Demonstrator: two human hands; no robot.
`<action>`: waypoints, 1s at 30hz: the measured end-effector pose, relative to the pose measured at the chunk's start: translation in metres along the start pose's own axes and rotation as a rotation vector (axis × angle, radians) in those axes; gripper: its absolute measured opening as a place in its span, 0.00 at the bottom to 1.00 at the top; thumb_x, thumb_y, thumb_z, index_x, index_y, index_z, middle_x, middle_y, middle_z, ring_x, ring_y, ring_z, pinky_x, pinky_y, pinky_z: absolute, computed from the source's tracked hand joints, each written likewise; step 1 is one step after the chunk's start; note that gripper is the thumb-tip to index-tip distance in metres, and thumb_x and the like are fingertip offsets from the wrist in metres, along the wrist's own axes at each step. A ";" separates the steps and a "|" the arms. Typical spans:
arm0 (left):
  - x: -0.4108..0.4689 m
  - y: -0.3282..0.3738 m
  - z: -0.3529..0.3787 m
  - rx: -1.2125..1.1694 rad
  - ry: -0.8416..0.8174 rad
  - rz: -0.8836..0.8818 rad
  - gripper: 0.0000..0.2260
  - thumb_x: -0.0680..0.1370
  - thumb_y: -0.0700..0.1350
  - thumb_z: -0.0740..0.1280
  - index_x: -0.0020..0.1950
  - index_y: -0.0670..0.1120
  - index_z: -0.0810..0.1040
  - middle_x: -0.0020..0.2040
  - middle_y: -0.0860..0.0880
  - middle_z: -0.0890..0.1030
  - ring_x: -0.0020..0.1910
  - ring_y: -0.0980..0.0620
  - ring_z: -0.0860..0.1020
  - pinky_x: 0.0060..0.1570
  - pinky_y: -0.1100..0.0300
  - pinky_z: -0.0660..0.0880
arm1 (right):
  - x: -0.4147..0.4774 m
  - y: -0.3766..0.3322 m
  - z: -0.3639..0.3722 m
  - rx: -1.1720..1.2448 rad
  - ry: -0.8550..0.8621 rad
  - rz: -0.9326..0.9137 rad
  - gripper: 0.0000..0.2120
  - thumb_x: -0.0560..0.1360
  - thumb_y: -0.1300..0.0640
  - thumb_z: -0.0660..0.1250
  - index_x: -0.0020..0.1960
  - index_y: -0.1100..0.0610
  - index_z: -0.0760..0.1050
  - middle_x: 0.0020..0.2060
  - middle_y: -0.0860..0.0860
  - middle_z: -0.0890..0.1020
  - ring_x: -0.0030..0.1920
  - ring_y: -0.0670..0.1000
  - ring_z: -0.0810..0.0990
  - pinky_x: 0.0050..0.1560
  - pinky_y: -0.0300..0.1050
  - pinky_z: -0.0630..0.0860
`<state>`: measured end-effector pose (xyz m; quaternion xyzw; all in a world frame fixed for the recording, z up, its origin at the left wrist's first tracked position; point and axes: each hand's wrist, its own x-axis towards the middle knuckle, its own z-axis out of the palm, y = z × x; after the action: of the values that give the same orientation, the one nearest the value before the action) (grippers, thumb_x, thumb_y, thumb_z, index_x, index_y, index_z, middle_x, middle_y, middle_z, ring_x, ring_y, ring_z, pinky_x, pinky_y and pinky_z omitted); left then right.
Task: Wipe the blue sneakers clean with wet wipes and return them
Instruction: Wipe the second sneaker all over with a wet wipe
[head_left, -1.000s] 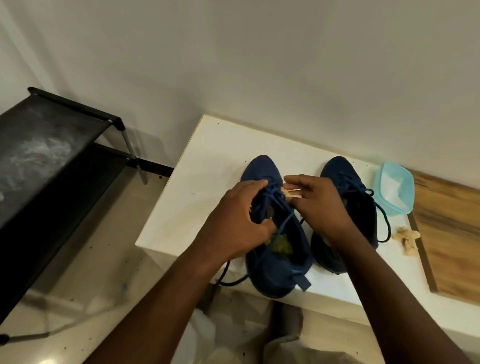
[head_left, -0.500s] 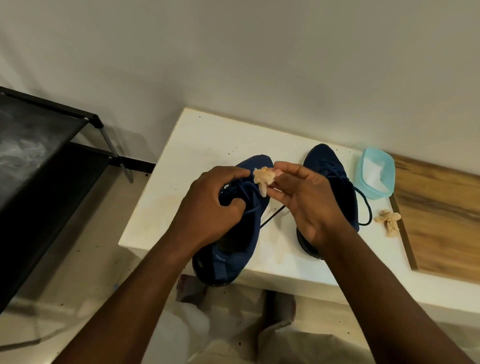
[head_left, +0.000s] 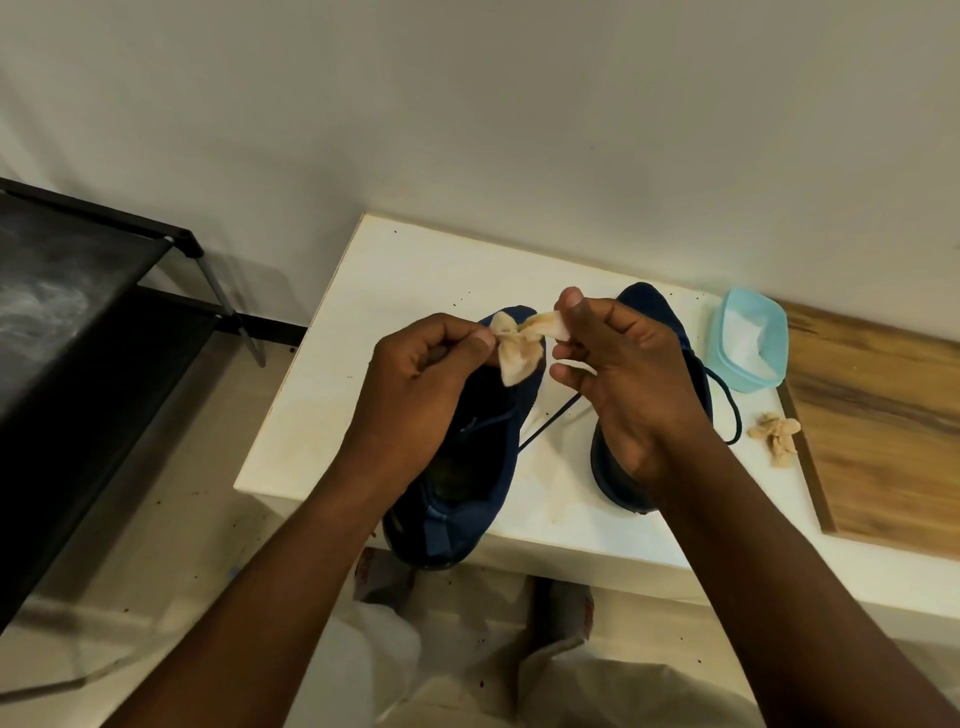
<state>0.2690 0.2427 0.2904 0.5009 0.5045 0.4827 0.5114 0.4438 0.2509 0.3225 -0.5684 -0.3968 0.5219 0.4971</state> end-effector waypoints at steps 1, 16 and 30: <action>0.000 0.001 0.001 -0.017 -0.018 -0.007 0.06 0.81 0.44 0.68 0.50 0.46 0.84 0.46 0.49 0.86 0.49 0.48 0.84 0.58 0.44 0.80 | -0.001 0.000 0.001 0.027 -0.024 0.020 0.11 0.77 0.50 0.68 0.50 0.57 0.83 0.44 0.52 0.86 0.44 0.49 0.82 0.47 0.43 0.80; 0.000 0.014 0.002 -0.147 -0.060 -0.152 0.11 0.83 0.50 0.64 0.53 0.49 0.85 0.50 0.49 0.87 0.53 0.50 0.84 0.62 0.48 0.79 | -0.005 0.001 0.000 -0.069 -0.303 -0.061 0.18 0.74 0.64 0.73 0.63 0.58 0.78 0.54 0.55 0.85 0.55 0.56 0.84 0.55 0.51 0.81; 0.004 0.010 -0.001 -0.118 0.062 -0.137 0.08 0.85 0.48 0.61 0.58 0.58 0.78 0.47 0.53 0.86 0.49 0.56 0.84 0.44 0.66 0.80 | -0.006 -0.004 0.002 -0.118 -0.363 -0.126 0.21 0.74 0.66 0.72 0.65 0.53 0.76 0.44 0.56 0.83 0.48 0.59 0.85 0.47 0.57 0.83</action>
<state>0.2683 0.2471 0.3006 0.4190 0.5239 0.4907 0.5560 0.4412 0.2464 0.3272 -0.4675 -0.5445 0.5594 0.4148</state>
